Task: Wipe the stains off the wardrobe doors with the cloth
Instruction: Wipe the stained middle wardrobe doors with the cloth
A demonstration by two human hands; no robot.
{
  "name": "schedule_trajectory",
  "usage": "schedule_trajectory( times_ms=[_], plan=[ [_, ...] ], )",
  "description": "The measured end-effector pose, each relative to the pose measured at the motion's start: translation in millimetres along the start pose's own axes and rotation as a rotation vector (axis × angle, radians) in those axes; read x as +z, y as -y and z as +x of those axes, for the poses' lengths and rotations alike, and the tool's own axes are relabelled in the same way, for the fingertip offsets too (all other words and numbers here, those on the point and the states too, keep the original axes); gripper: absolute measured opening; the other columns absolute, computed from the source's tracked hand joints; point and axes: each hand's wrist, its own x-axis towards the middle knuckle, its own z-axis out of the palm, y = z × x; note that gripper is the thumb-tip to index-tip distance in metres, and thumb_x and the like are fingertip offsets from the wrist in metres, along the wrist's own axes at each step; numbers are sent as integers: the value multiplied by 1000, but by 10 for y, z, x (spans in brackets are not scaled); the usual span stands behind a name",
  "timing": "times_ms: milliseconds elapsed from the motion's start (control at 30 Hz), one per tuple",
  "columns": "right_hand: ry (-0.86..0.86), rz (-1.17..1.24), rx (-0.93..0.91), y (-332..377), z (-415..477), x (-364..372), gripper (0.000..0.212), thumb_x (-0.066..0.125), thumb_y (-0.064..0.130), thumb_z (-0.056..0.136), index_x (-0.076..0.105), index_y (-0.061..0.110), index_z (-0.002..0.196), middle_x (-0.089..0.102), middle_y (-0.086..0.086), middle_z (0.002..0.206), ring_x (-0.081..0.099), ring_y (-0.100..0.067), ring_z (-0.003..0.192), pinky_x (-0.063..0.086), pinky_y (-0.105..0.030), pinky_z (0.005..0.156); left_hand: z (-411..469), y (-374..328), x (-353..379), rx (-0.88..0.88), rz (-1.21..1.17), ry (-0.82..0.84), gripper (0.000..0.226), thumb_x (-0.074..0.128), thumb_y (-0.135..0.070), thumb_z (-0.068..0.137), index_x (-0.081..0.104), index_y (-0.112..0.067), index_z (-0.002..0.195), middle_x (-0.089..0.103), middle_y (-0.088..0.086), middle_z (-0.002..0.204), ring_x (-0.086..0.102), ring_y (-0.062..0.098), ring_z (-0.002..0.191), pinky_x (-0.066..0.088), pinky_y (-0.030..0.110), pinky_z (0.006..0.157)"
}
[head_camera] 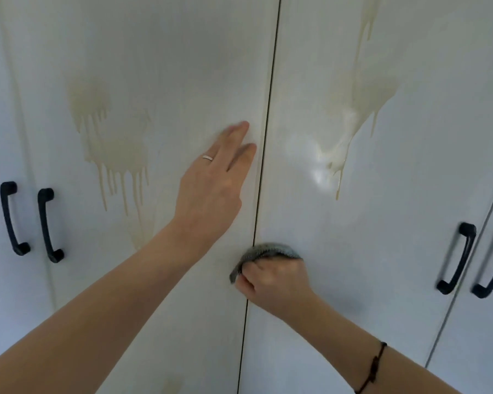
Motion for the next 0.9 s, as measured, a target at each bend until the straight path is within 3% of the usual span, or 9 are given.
schedule_trajectory(
  times_ms=[100,233,367,500,567,667,733,800,900],
  plan=[
    [-135,-90,163,-517,741,-199,37,69,32,78,48,19,52,43,3,45,39,-19,40,22,-23,42,154,-29,-15,1,91,4,59,30,12,84,54,1,136,36,21,156,33,36,146,39,43,107],
    [-259,-116,407,-888,1407,-439,35,60,32,78,38,21,54,35,4,44,31,-18,43,14,-22,49,314,-157,44,-93,111,29,63,27,1,85,40,5,147,29,22,159,26,36,149,31,47,116],
    [-232,-109,277,-552,492,-228,40,59,33,83,41,20,50,40,2,44,35,-20,38,18,-22,44,273,-260,116,-189,90,43,66,36,-9,87,33,1,152,24,18,162,20,31,152,25,47,120],
    [-125,-59,158,-377,-289,-231,36,72,26,69,44,20,48,40,4,45,37,-19,37,30,-22,35,261,-263,170,-188,104,42,66,38,-7,88,30,2,153,20,21,163,17,34,152,23,49,121],
    [-177,-112,121,-613,25,-289,39,66,30,77,43,20,48,39,3,44,37,-19,37,26,-19,40,247,-266,196,-193,115,32,68,38,-5,86,29,3,153,19,22,163,15,36,152,21,51,122],
    [-313,-207,259,-1054,1020,-435,39,59,34,77,32,22,52,24,5,46,26,-17,41,10,-21,50,277,-304,233,-212,104,0,70,37,-3,83,30,3,152,19,23,162,15,36,152,19,52,122],
    [-334,-186,350,-1199,1460,-520,35,58,33,74,31,23,55,23,7,48,24,-16,43,7,-21,50,285,-336,251,-229,98,-7,71,36,-3,83,30,2,153,18,21,163,13,35,152,17,52,123],
    [-275,-165,391,-1146,1419,-516,34,58,34,75,33,23,55,29,5,45,27,-17,42,9,-20,50,276,-341,254,-233,86,5,72,37,-4,82,29,1,153,17,20,163,13,35,153,17,52,123],
    [-211,-143,287,-818,636,-341,39,65,36,78,41,19,51,40,3,44,35,-20,39,15,-20,47,279,-323,247,-231,108,21,73,38,-4,82,27,1,154,16,20,164,12,35,153,18,52,122]
  ],
)
